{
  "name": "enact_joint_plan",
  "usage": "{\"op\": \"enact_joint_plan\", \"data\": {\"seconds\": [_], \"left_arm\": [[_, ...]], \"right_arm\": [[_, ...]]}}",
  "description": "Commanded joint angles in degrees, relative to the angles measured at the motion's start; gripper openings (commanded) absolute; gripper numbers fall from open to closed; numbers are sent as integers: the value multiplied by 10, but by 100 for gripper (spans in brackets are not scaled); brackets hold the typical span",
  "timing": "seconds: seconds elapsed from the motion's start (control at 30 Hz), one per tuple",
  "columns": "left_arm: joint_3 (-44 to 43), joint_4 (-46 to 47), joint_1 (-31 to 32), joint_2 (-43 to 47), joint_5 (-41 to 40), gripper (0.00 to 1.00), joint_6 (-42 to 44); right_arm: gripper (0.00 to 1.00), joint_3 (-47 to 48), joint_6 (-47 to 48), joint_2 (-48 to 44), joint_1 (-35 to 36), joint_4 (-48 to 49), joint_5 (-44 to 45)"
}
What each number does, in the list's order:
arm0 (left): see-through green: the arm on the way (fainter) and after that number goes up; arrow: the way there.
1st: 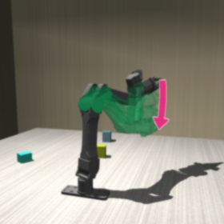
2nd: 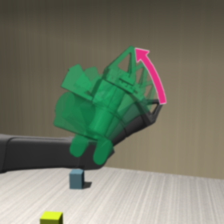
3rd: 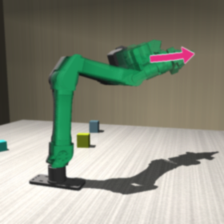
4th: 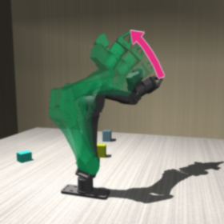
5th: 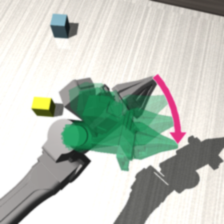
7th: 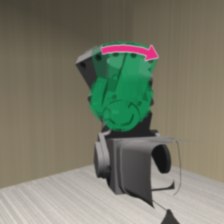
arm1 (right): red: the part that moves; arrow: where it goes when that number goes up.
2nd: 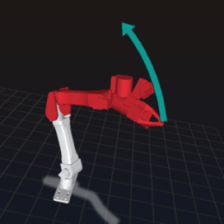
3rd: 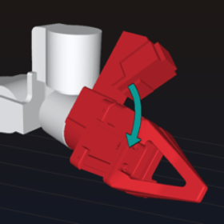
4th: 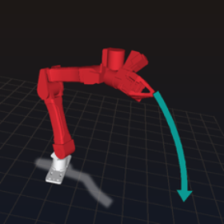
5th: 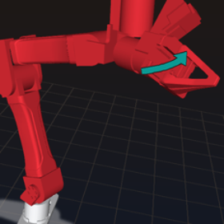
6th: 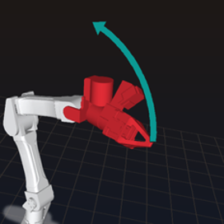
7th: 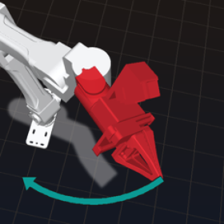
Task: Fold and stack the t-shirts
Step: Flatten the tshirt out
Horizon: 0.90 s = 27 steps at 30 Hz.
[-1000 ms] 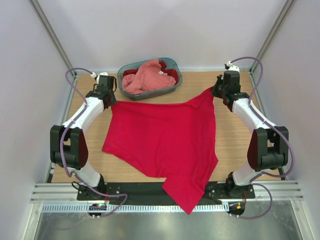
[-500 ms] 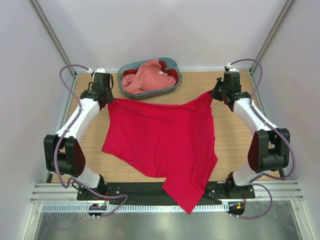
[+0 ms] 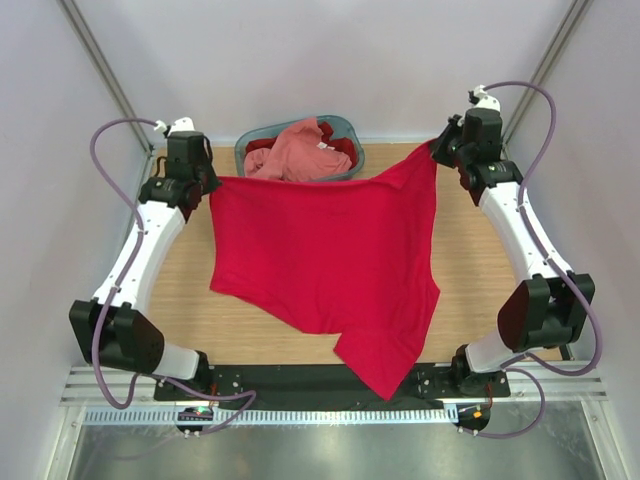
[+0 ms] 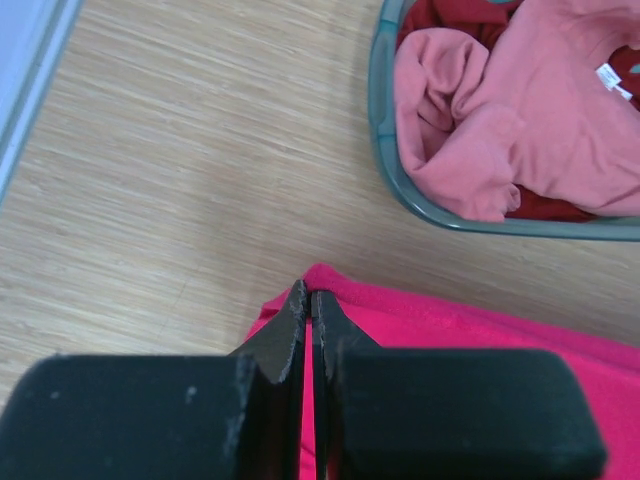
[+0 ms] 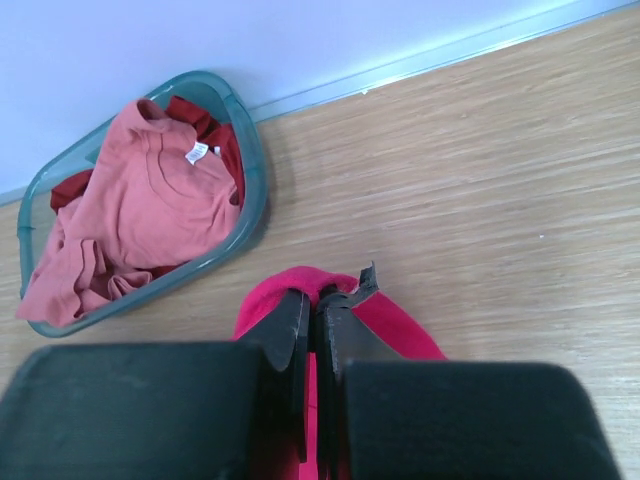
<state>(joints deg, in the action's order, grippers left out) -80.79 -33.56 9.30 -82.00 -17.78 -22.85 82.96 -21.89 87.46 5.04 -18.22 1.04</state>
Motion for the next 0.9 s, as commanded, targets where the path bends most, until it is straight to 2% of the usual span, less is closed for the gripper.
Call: {"op": "enact_joint_plan", "data": {"seconds": [0.0,0.1,0.23,0.47,0.6,0.73,0.87], "left_arm": [[-9,-9,-4,17,27,0,-31],[-10,-4,-4,48,25,0,-47],[-58,-3,-4,75,7,0,-60],[-212,6,-4,83,11,0,-83],[-266,16,-4,93,27,0,-83],[-307,26,-4,118,53,0,-74],[-322,41,-3,163,73,0,-69]], "right_arm": [[1,16,-18,-16,1,6,12],[1,29,-22,-25,-1,13,12],[1,83,-24,-28,0,10,19],[1,206,-24,-54,0,53,43],[1,255,-11,-73,0,74,59],[1,297,-5,-103,0,82,63],[1,317,10,-175,0,78,56]]}}
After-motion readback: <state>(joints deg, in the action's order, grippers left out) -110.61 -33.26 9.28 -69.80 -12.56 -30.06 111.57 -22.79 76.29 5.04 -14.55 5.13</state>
